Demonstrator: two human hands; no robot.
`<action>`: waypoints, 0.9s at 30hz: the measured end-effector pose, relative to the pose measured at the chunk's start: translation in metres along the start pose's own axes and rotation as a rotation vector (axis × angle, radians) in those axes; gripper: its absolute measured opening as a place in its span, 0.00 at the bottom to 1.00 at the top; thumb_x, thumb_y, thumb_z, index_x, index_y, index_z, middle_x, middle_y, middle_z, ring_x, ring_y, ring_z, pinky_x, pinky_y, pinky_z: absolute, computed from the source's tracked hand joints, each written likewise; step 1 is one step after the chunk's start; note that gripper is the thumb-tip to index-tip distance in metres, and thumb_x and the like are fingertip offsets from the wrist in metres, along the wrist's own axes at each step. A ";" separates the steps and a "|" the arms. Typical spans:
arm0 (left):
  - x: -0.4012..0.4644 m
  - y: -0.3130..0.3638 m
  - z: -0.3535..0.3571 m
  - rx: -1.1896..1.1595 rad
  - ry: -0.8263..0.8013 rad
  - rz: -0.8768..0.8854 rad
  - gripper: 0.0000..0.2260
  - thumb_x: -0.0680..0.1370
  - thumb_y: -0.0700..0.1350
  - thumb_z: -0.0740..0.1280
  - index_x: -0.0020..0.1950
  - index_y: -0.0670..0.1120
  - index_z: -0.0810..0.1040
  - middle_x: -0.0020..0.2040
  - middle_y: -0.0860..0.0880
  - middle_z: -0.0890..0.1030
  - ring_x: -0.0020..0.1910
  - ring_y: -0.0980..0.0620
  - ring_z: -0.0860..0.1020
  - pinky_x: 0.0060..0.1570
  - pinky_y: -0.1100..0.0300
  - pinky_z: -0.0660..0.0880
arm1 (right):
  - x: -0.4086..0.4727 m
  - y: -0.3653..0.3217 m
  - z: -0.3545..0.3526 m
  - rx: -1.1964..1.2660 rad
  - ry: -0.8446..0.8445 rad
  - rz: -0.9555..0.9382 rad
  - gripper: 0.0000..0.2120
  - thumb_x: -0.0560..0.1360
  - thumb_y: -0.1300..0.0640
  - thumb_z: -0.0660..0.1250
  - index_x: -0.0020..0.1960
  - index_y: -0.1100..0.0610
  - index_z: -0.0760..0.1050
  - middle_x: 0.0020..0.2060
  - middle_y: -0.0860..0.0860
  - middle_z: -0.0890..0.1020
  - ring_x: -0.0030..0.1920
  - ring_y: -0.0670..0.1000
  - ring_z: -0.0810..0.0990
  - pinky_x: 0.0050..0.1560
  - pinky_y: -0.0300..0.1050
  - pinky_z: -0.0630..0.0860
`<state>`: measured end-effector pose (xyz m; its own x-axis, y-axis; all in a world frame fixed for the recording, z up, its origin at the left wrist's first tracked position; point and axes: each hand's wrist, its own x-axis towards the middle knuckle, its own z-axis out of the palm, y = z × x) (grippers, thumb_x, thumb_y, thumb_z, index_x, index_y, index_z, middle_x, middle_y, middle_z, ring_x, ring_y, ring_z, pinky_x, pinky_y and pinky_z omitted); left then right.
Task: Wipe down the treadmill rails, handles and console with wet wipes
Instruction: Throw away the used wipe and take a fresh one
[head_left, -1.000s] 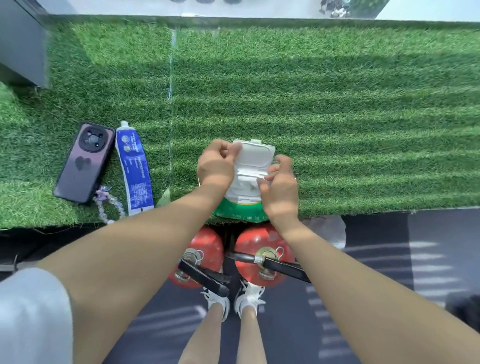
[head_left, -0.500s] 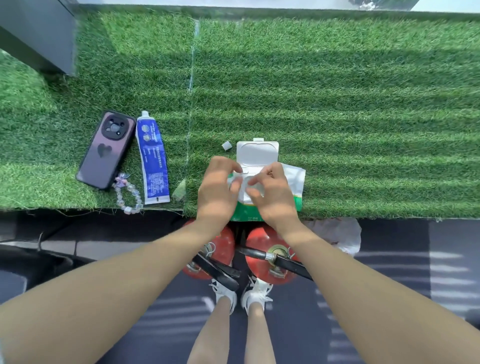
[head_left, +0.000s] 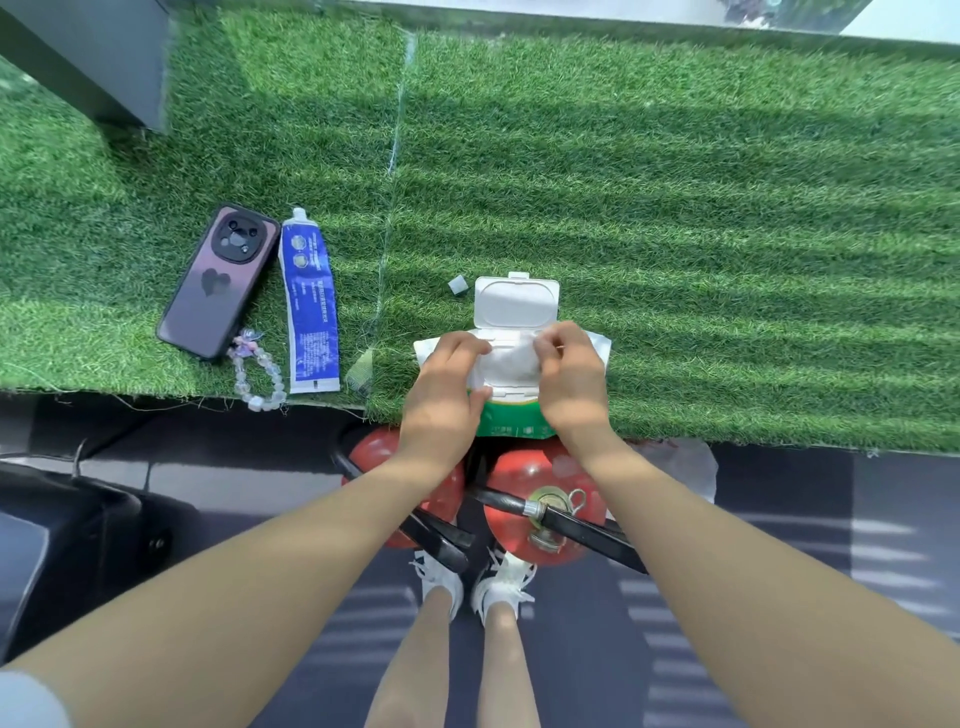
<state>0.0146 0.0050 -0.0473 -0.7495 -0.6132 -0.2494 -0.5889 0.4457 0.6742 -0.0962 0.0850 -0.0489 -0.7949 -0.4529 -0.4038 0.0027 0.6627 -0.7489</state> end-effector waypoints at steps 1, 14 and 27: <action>0.001 0.001 0.000 0.007 -0.002 -0.015 0.17 0.72 0.33 0.68 0.60 0.44 0.74 0.62 0.50 0.71 0.58 0.51 0.72 0.51 0.61 0.68 | 0.001 0.000 -0.002 0.017 0.003 0.051 0.08 0.77 0.67 0.58 0.42 0.57 0.68 0.39 0.53 0.72 0.40 0.51 0.69 0.35 0.40 0.60; 0.021 0.017 0.010 0.042 0.015 -0.139 0.05 0.76 0.40 0.65 0.52 0.43 0.77 0.57 0.47 0.73 0.57 0.47 0.69 0.50 0.57 0.64 | 0.005 -0.009 -0.009 0.176 -0.068 0.034 0.07 0.78 0.61 0.63 0.42 0.59 0.77 0.31 0.50 0.75 0.34 0.46 0.69 0.34 0.34 0.64; 0.022 0.031 0.010 0.080 -0.051 -0.066 0.10 0.77 0.44 0.65 0.58 0.45 0.76 0.60 0.46 0.71 0.59 0.46 0.66 0.57 0.57 0.62 | 0.001 0.000 -0.016 0.463 -0.032 0.238 0.14 0.79 0.64 0.60 0.36 0.55 0.73 0.28 0.50 0.70 0.29 0.44 0.65 0.32 0.39 0.63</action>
<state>-0.0228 0.0113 -0.0388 -0.7217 -0.6100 -0.3273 -0.6580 0.4577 0.5979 -0.1063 0.0944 -0.0411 -0.7209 -0.3449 -0.6012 0.4547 0.4193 -0.7858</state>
